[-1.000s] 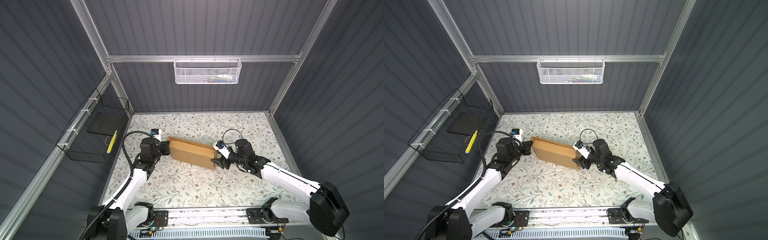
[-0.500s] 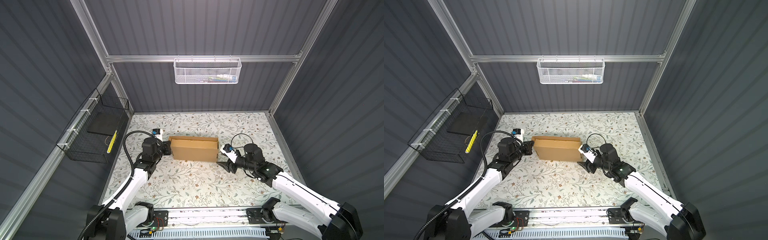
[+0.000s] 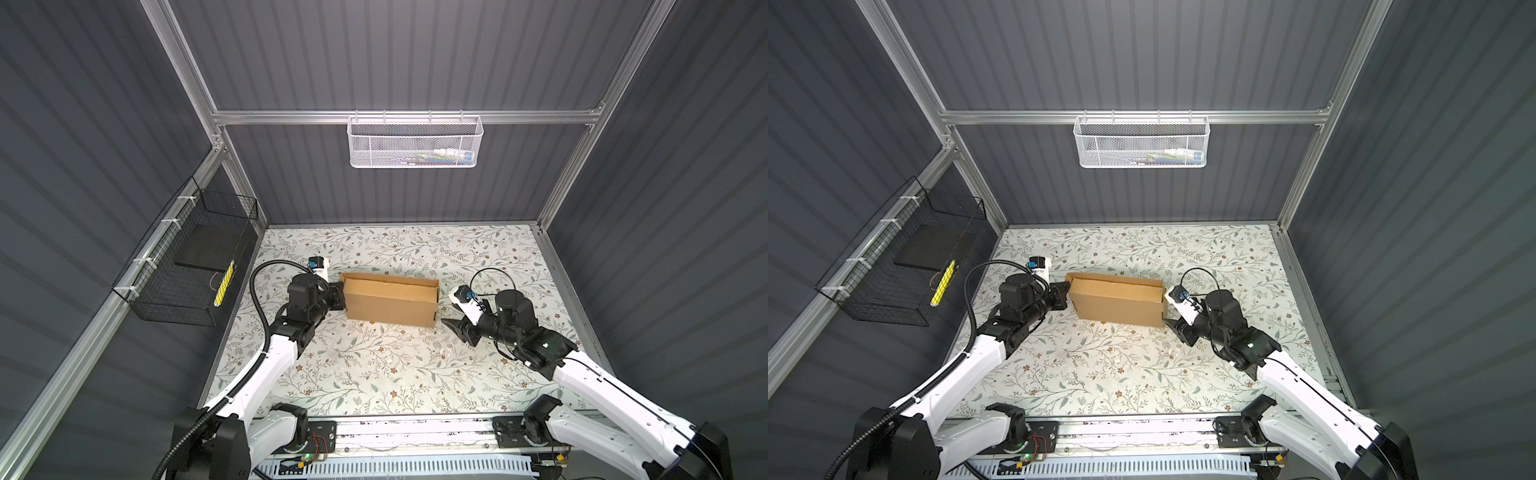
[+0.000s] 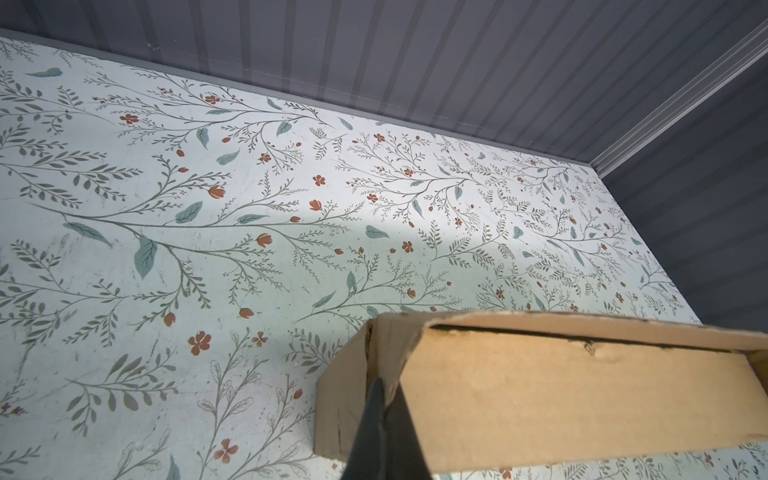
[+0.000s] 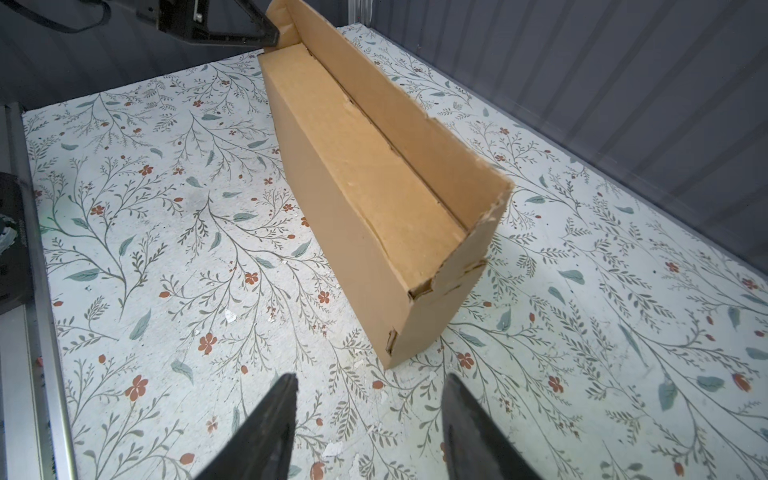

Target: Fold the paper box

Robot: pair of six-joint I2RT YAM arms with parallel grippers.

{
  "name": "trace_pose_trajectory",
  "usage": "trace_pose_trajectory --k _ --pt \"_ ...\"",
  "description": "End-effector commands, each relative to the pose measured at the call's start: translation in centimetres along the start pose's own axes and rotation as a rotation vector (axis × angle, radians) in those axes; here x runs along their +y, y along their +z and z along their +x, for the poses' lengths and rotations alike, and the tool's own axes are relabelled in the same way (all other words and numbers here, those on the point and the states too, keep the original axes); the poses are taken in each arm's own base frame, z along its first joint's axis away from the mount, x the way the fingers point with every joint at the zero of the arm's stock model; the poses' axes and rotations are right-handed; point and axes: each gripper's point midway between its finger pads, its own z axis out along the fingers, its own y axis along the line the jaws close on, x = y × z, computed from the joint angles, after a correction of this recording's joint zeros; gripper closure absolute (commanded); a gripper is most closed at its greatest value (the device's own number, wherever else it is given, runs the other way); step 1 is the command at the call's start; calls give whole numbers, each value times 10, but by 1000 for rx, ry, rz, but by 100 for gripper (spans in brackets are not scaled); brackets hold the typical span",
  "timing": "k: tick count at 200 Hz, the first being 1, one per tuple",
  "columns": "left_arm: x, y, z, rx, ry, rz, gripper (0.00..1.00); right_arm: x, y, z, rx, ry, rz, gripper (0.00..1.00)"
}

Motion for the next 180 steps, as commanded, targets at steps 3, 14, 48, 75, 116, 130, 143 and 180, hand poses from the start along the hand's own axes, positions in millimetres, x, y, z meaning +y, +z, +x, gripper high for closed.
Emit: trace_pose_trajectory --k 3,14,48,75,116,130,143,180 --pt "10 2 26 103 -23 -51 100 -14 -10 -24 12 118 71 46" --pt "9 2 26 103 -21 -50 100 -22 -14 -29 29 171 114 48" --pt "7 1 26 101 -21 -46 100 -41 -16 -40 92 337 209 58" --pt "7 2 27 106 -18 -46 100 -37 -7 -48 116 401 181 67" --pt "6 2 26 102 -16 -51 100 -27 4 -44 167 463 146 71" --pt "6 1 26 101 -15 -53 100 -23 7 -42 175 476 131 71" --pt "6 1 27 103 -14 -50 100 -23 9 -40 185 491 133 72" --pt "6 2 30 106 -15 -47 100 -19 21 -41 179 530 106 74"
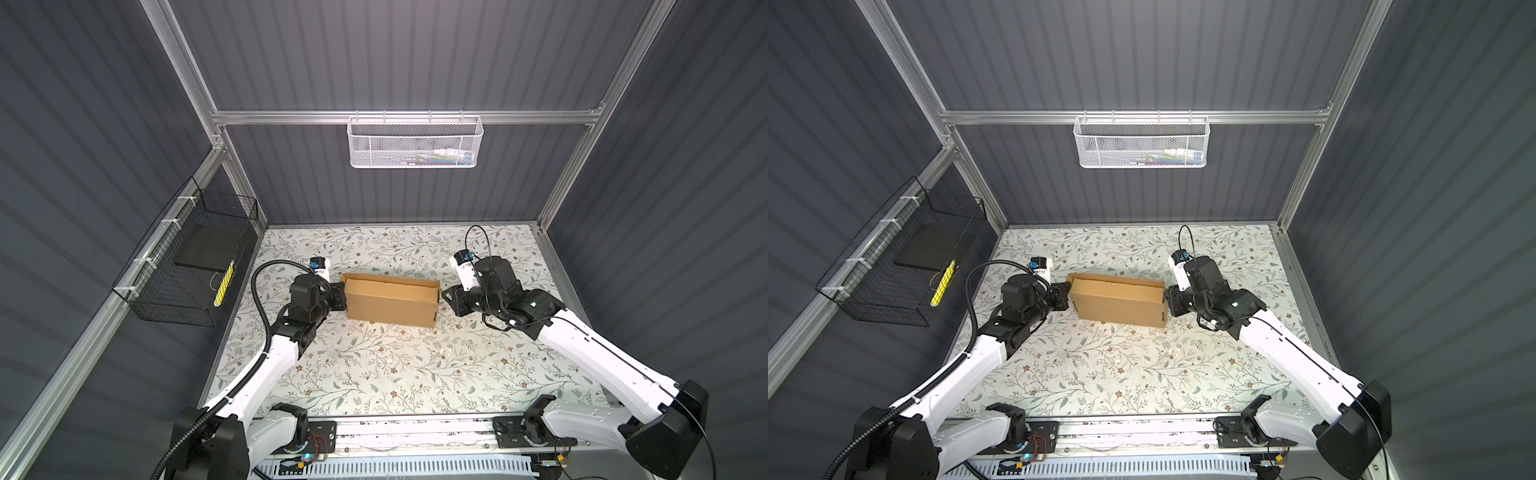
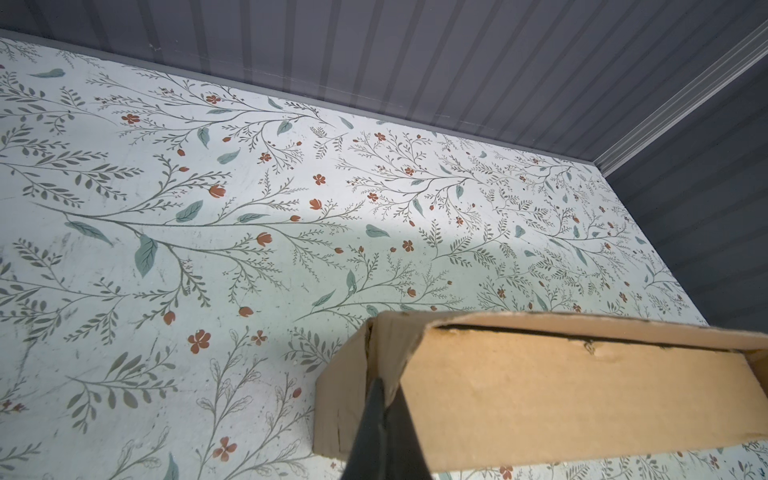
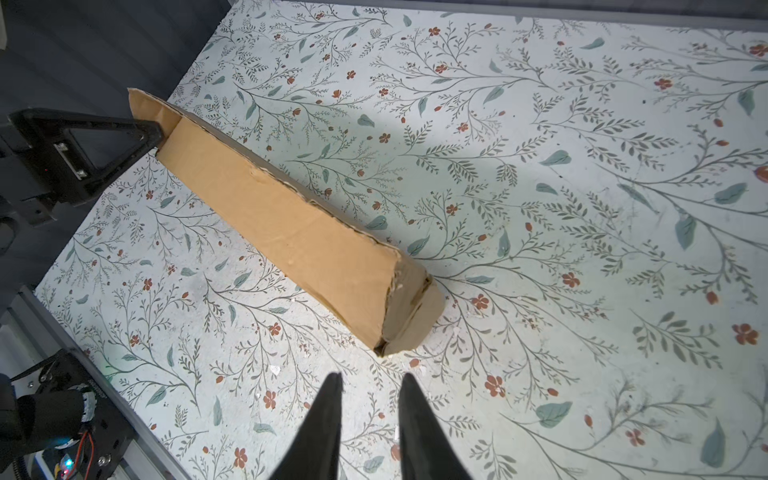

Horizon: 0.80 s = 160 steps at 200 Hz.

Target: Fold the paper box

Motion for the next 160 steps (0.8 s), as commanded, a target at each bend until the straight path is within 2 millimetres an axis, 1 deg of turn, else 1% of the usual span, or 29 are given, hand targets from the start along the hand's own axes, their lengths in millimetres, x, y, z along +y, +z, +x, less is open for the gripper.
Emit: trace_pose_trajectory --k 1,69,129,160 --pt "8 1 28 106 -19 -39 100 8 1 -9 -14 41 -31 74" --pt "8 0 28 105 -15 -40 100 10 25 -5 30 82 -41 78" --pt "6 -1 29 106 -12 -35 100 5 31 -4 26 90 -18 78" --pt "6 -1 30 109 -12 -33 100 3 33 -2 24 90 -9 75"
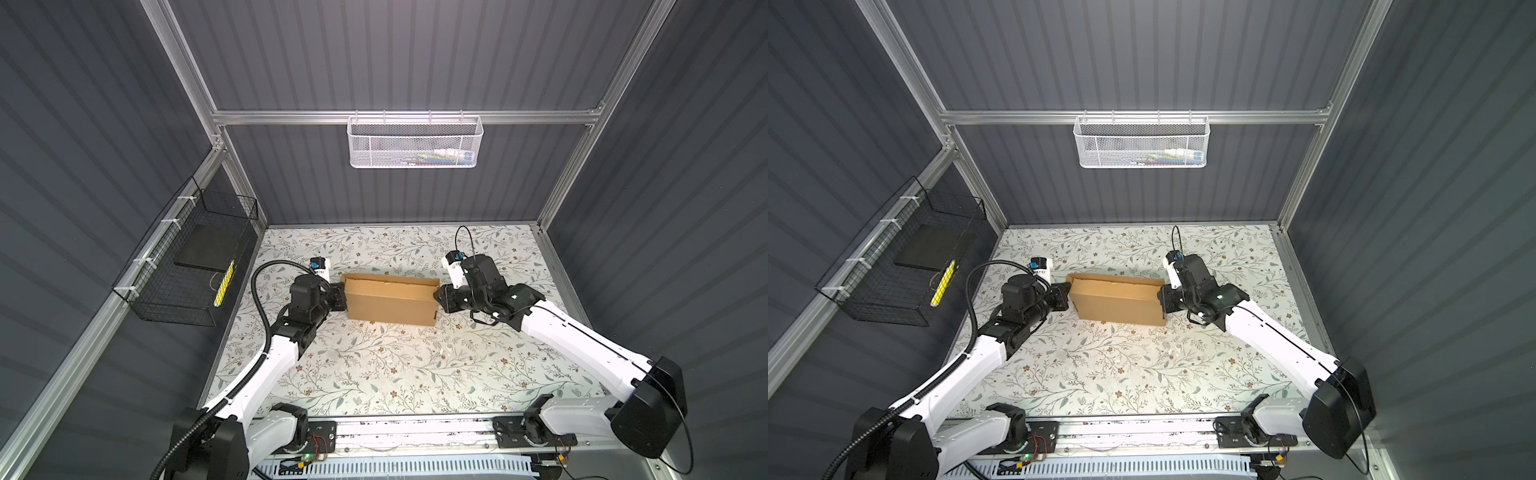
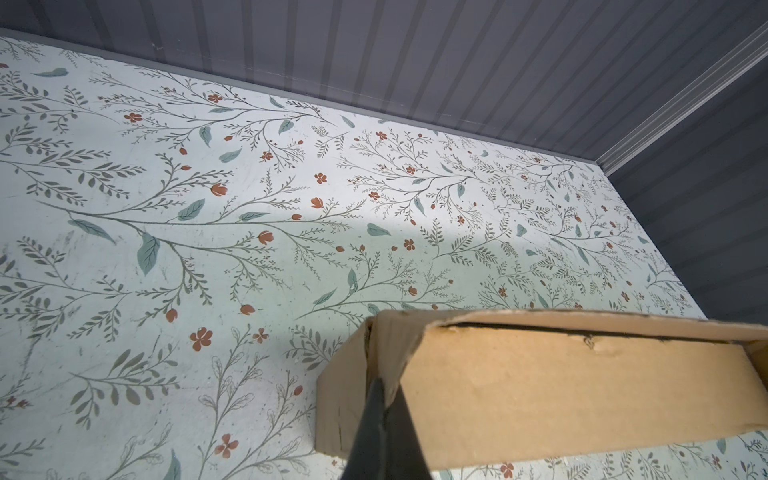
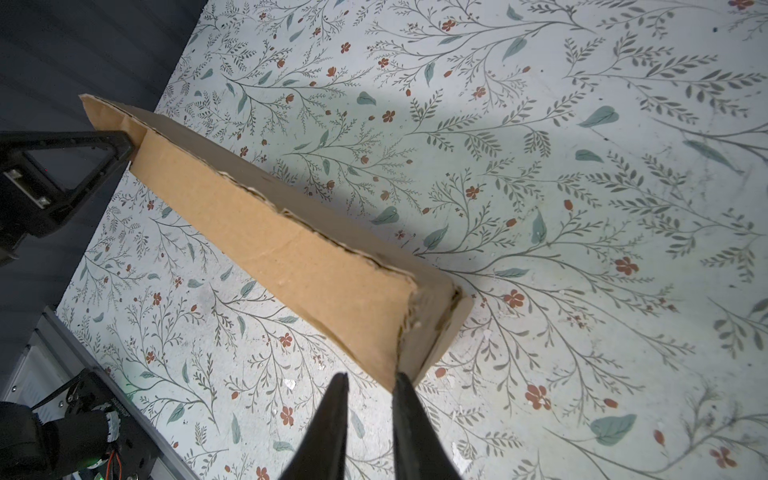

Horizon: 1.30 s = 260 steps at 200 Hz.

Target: Fold the paper box

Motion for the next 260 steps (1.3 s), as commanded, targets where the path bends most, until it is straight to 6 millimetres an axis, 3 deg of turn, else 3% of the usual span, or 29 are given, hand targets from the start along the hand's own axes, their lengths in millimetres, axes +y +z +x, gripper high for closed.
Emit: trace_pose_trajectory --k 1,101,158,260 --pt "7 0 29 107 -14 -29 100 2 0 -8 -26 3 0 75" --pt "5 -1 31 106 -9 -20 100 -6 5 -10 -32 3 50 72" --pt "5 -2 32 109 -3 -22 100 -17 7 -11 -34 8 109 76" --pt "6 -2 36 117 -1 -19 100 -11 10 -16 -39 7 86 84"
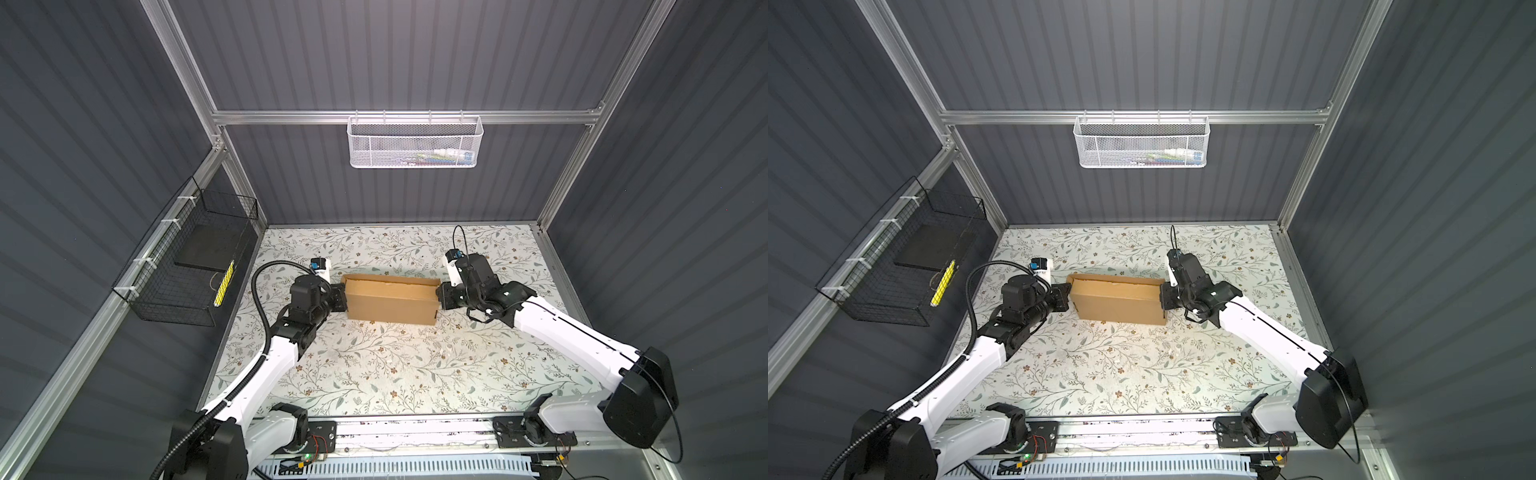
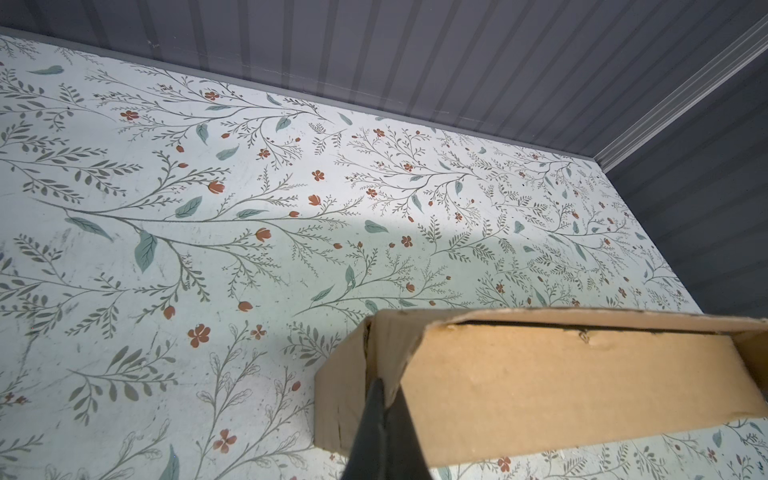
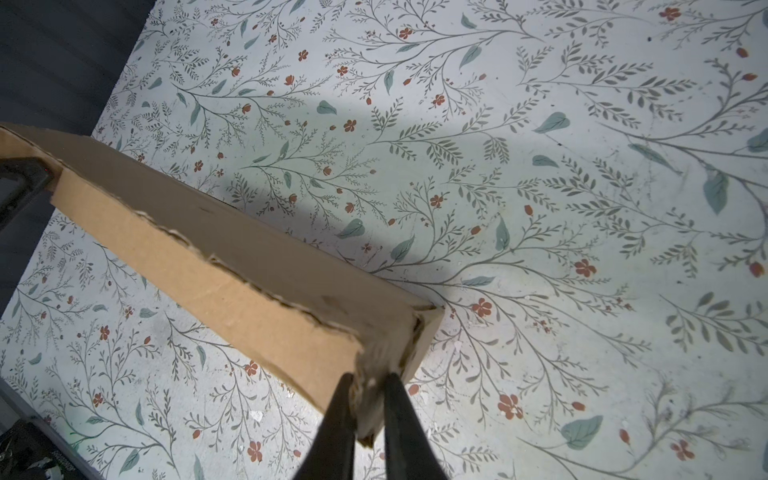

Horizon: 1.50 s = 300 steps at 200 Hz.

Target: Fold the paper box

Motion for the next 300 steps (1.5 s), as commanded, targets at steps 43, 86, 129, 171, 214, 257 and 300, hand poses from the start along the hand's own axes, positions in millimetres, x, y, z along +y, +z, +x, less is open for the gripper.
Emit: trace_pose_trajectory --k 43,86,129,171,214,257,300 --pt "7 0 35 114 -4 -18 100 8 0 -11 -26 12 -23 86" --pt "7 1 36 117 -3 -16 100 9 -2 -12 -30 17 -24 90" --pt "6 0 36 117 -2 -10 100 17 -3 -18 -52 32 -65 91" --pt "5 -2 36 116 0 -10 100 20 -4 -20 -57 40 -85 92" --pt "5 -2 36 116 1 -10 100 23 -6 -21 -61 48 -98 92" --pt "5 -2 37 117 -3 -9 100 20 -8 -18 -60 51 -88 91" --pt "6 -2 38 117 -3 -12 100 7 -4 -6 -33 31 -28 91"
